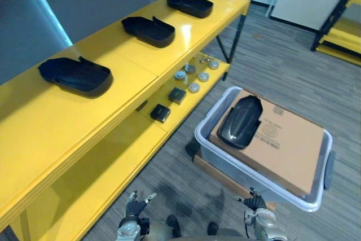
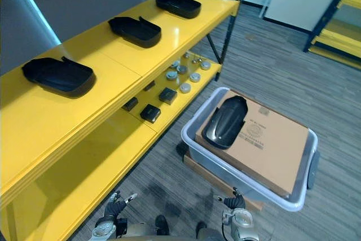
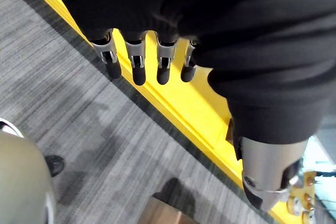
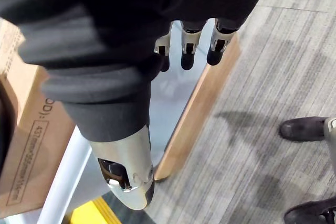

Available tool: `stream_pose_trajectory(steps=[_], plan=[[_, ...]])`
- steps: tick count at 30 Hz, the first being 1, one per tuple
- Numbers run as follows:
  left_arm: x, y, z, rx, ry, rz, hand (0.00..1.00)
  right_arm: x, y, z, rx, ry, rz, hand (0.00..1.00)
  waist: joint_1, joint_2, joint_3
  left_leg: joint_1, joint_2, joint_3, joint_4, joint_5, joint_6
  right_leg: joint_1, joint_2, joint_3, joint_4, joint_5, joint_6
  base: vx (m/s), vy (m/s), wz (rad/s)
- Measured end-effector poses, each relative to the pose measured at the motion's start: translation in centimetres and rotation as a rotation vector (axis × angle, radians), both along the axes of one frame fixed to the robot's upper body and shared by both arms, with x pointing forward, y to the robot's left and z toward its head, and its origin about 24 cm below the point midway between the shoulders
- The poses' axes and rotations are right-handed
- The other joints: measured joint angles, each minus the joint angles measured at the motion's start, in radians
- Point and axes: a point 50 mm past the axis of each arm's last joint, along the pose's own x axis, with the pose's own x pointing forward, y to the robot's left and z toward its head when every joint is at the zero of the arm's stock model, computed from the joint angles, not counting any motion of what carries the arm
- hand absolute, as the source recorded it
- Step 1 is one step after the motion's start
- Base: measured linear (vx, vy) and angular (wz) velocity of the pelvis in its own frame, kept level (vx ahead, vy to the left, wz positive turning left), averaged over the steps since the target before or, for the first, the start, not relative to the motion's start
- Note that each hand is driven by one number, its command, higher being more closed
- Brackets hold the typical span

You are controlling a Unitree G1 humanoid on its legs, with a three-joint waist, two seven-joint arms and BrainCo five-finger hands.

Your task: Walk over and take plastic housings, then place them on the shelf

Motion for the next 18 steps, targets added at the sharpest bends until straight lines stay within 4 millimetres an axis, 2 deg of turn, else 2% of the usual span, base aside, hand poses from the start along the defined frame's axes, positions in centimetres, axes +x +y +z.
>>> stream_pose_trajectory(steps=[1, 2, 3, 5, 7, 8, 9, 10, 12, 13, 14, 15, 17, 18], plan=[[-0.3, 0.5, -0.1, 0.013, 0.019, -0.002, 0.00, -0.4, -0.1, -0.2, -0.001, 0.013, -0.004, 0.00, -0.010, -0.004, 0.001, -0.002, 0.009, -0.002, 0.028, -0.022, -0.032, 0.010, 0.004, 0.003, -0.013, 0.023, 0.033, 0.05, -0.057, -0.21], [-0.2, 0.6, -0.1, 0.014, 0.018, -0.002, 0.00, -0.8, -0.3, -0.4, -0.004, 0.034, -0.006, 0.00, -0.017, -0.001, 0.000, -0.006, 0.029, -0.005, 0.066, -0.045, -0.059, 0.025, 0.017, 0.002, -0.026, 0.022, 0.038, 0.07, -0.071, -0.16], [-0.2, 0.5, -0.1, 0.013, 0.018, -0.002, 0.00, -1.1, -0.4, -0.6, -0.004, 0.046, -0.009, 0.00, -0.021, 0.001, 0.000, -0.009, 0.047, -0.006, 0.096, -0.065, -0.065, 0.037, 0.030, 0.001, -0.036, 0.020, 0.038, 0.12, -0.126, -0.19], [-0.2, 0.5, -0.1, 0.009, 0.018, -0.004, 0.00, -1.5, -0.2, -0.8, 0.010, 0.053, -0.025, 0.00, -0.025, 0.020, 0.003, -0.033, 0.155, -0.003, 0.245, -0.132, -0.079, 0.076, 0.104, 0.012, -0.074, 0.014, 0.044, 0.12, -0.131, -0.37], [-0.2, 0.4, -0.2, -0.005, 0.018, -0.011, 0.00, -1.6, 0.0, -0.8, 0.026, 0.049, -0.048, 0.00, -0.007, 0.023, 0.006, -0.050, 0.222, -0.025, 0.360, -0.136, -0.069, 0.092, 0.152, 0.055, -0.093, 0.019, 0.039, 0.18, -0.105, -0.64], [-0.2, 0.4, -0.1, -0.004, 0.016, -0.011, 0.00, -1.5, -0.1, -0.8, 0.027, 0.045, -0.054, 0.00, -0.003, 0.023, 0.006, -0.068, 0.238, -0.057, 0.411, -0.132, -0.063, 0.099, 0.164, 0.073, -0.099, 0.022, 0.035, 0.28, -0.099, -0.75], [0.1, 0.5, 0.0, -0.003, 0.008, -0.004, 0.00, -1.2, -0.1, -0.6, 0.025, 0.030, -0.070, 0.00, -0.001, 0.016, 0.012, -0.130, 0.244, -0.142, 0.530, -0.104, -0.016, 0.120, 0.165, 0.102, -0.106, 0.018, 0.027, 0.23, -0.037, -0.67], [0.6, 0.2, 0.1, -0.010, -0.004, -0.008, 0.00, -0.9, -0.3, -0.4, 0.023, 0.020, -0.082, 0.00, 0.001, -0.002, 0.021, -0.152, 0.176, -0.258, 0.502, -0.138, -0.058, 0.129, 0.139, 0.131, -0.108, 0.018, 0.027, 0.23, 0.012, -0.67], [0.9, -0.5, 0.1, -0.028, -0.016, -0.013, 0.00, -0.7, -1.0, -0.2, 0.007, 0.011, -0.105, 0.00, -0.002, 0.005, 0.025, -0.149, 0.098, -0.362, 0.396, -0.143, -0.065, 0.139, 0.114, 0.172, -0.108, 0.018, 0.027, 0.15, 0.119, -0.79], [1.1, -1.4, 0.0, -0.050, -0.021, -0.017, 0.00, -0.5, -1.4, -0.1, -0.001, 0.000, -0.122, 0.00, -0.001, 0.020, 0.029, -0.148, 0.048, -0.450, 0.274, -0.121, -0.077, 0.145, 0.103, 0.213, -0.107, 0.015, 0.032, 0.16, 0.211, -0.96], [1.0, -1.8, 0.0, -0.060, -0.019, -0.015, 0.00, -0.5, -1.6, 0.0, 0.000, -0.003, -0.136, 0.00, 0.000, 0.042, 0.028, -0.144, 0.033, -0.499, 0.215, -0.045, -0.069, 0.145, 0.107, 0.229, -0.103, 0.010, 0.047, 0.20, 0.282, -0.85], [1.0, -1.7, -0.1, -0.058, -0.016, -0.015, 0.00, -0.6, -1.7, -0.1, 0.003, 0.001, -0.146, 0.00, 0.003, 0.042, 0.028, -0.130, 0.021, -0.492, 0.224, -0.037, -0.034, 0.148, 0.103, 0.246, -0.099, -0.001, 0.068, 0.15, 0.176, -0.46], [1.5, -1.2, 0.2, -0.042, -0.028, -0.028, 0.00, -1.3, -0.6, -0.6, 0.042, 0.020, -0.166, 0.00, -0.001, 0.015, 0.042, -0.113, 0.001, -0.463, 0.244, -0.055, -0.028, 0.150, 0.074, 0.260, -0.077, -0.012, 0.083, 0.16, 0.181, -0.25], [1.5, -1.2, 0.2, -0.040, -0.028, -0.028, 0.00, -1.5, -0.4, -0.6, 0.047, 0.025, -0.167, 0.00, 0.003, 0.012, 0.041, -0.105, 0.001, -0.454, 0.244, -0.062, -0.019, 0.151, 0.071, 0.270, -0.074, -0.012, 0.083, 0.12, 0.179, -0.28]])
